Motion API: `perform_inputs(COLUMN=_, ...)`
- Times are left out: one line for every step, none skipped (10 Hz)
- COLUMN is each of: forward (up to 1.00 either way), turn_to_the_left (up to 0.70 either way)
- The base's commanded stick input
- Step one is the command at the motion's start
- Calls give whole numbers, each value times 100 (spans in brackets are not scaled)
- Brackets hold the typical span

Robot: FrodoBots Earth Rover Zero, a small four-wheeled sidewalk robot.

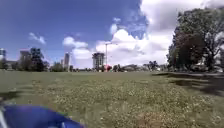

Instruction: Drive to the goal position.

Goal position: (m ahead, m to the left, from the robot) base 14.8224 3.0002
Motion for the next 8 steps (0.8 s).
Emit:
perform_inputs(forward=70, turn_to_the_left=0)
perform_inputs(forward=70, turn_to_the_left=16)
perform_inputs(forward=70, turn_to_the_left=34)
perform_inputs(forward=70, turn_to_the_left=35)
perform_inputs(forward=70, turn_to_the_left=35)
perform_inputs(forward=70, turn_to_the_left=35)
perform_inputs(forward=70, turn_to_the_left=25)
perform_inputs(forward=70, turn_to_the_left=5)
